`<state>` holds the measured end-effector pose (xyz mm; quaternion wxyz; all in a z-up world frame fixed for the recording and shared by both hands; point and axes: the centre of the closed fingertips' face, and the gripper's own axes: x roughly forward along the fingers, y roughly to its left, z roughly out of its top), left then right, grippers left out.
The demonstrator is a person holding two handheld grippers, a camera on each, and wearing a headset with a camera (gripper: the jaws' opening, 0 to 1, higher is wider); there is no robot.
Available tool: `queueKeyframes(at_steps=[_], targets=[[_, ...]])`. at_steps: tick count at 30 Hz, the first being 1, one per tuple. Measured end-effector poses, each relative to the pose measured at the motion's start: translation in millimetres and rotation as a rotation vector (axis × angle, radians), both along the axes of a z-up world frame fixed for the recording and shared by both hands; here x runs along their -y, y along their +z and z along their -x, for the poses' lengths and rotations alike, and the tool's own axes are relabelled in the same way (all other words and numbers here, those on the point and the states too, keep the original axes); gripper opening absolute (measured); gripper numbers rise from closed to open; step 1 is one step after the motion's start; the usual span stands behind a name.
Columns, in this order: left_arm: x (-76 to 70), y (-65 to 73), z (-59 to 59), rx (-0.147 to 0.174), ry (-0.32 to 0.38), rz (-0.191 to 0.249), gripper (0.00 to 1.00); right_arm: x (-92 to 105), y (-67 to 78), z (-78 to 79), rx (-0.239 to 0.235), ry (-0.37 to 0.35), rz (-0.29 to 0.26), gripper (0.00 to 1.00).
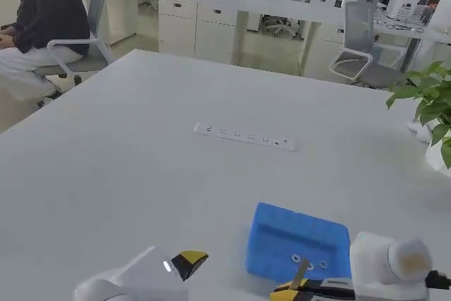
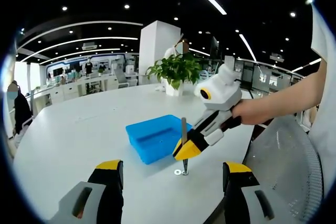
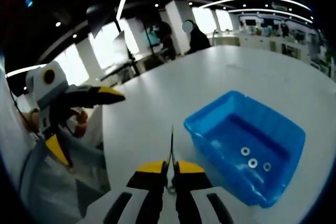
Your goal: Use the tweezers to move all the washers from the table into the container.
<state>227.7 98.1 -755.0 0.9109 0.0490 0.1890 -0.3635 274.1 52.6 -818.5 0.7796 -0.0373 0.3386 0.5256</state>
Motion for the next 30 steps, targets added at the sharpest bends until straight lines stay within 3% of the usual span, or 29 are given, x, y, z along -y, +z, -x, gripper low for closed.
queueKeyframes(at_steps=[14,22,25,30], targets=[[-0.3,-0.2,0.3,0.0,-0.002,-0.004,0.78,-6.2,-2.6,12.1,0.021,0.05,0.023,0.05],[0.5,-0.9,1.0,-0.001,-0.008,-0.009,0.78,-11.8,-0.9,26.3,0.147,0.151,0.077,0.05],[0.6,-1.0,1.1,-0.002,-0.008,-0.009,0.78,-14.6,-1.3,32.5,0.229,0.216,0.113,0.05],[1.3,-2.0,1.8,-0.004,-0.013,-0.016,0.78,-16.6,-2.5,34.8,0.317,0.256,0.152,0.03]])
